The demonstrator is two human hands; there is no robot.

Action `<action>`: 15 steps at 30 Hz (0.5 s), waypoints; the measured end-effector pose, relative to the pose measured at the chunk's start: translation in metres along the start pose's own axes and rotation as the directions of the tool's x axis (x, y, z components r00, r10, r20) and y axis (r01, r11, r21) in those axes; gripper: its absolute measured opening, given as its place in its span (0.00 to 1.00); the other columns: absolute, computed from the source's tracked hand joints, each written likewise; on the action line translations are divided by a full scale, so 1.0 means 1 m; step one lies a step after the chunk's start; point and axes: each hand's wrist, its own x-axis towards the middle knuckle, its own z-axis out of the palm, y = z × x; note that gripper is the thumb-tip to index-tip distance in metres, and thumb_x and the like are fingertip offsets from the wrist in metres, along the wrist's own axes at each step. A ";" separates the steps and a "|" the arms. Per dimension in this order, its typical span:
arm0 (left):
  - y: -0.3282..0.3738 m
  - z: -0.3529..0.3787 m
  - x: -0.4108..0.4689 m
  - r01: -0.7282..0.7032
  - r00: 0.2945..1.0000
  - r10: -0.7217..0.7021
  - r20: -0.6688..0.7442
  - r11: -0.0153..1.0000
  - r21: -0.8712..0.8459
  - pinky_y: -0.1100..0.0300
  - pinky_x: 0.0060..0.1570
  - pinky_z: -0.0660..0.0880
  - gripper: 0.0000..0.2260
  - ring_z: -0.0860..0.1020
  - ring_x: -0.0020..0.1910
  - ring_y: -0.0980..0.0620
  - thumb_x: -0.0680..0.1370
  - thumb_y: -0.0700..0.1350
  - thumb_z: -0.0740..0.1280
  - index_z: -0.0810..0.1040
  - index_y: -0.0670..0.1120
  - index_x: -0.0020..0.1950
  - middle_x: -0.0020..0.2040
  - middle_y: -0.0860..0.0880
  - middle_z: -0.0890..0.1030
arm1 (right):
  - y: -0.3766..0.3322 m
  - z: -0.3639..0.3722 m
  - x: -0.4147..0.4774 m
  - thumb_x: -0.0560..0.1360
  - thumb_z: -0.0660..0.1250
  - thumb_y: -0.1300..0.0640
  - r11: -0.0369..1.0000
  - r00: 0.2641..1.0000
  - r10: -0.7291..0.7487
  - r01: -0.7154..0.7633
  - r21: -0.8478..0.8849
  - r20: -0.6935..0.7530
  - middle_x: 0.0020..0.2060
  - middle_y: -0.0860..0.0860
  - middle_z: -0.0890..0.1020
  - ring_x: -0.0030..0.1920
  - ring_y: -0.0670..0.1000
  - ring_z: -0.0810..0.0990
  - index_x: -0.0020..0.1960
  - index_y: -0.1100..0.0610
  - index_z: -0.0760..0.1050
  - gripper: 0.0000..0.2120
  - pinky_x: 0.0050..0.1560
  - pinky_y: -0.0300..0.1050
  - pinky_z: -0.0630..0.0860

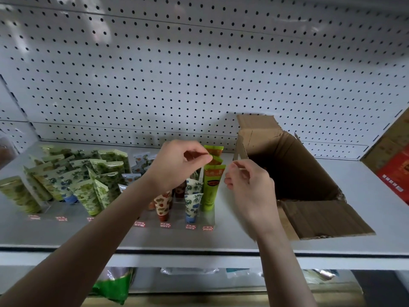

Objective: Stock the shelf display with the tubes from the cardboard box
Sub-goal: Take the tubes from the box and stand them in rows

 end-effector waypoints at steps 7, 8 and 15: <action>0.021 0.011 0.005 -0.027 0.999 0.025 -0.023 0.998 -0.057 0.70 0.40 0.72 0.03 0.79 0.40 0.57 0.74 0.44 0.70 0.83 0.47 0.43 0.39 0.54 0.83 | -0.013 -0.031 0.001 0.78 0.63 0.55 0.993 0.996 -0.086 0.089 0.075 -0.039 0.37 0.48 0.83 0.42 0.46 0.83 0.48 0.53 0.78 0.05 0.50 0.53 0.80; 0.026 0.014 0.006 -0.033 0.999 0.032 -0.023 0.998 -0.059 0.69 0.40 0.73 0.03 0.79 0.40 0.56 0.74 0.44 0.70 0.83 0.47 0.43 0.39 0.53 0.83 | -0.014 -0.038 0.003 0.77 0.64 0.55 0.991 0.994 -0.094 0.098 0.087 -0.049 0.37 0.48 0.83 0.42 0.47 0.83 0.47 0.51 0.78 0.04 0.51 0.54 0.80; 0.054 0.043 0.008 -0.092 0.996 0.092 0.010 0.996 -0.007 0.70 0.40 0.72 0.03 0.77 0.38 0.60 0.74 0.44 0.70 0.83 0.47 0.41 0.38 0.54 0.82 | -0.007 -0.090 0.020 0.76 0.66 0.54 0.992 0.991 -0.109 0.114 0.060 -0.073 0.39 0.49 0.84 0.43 0.48 0.84 0.45 0.47 0.76 0.03 0.53 0.54 0.79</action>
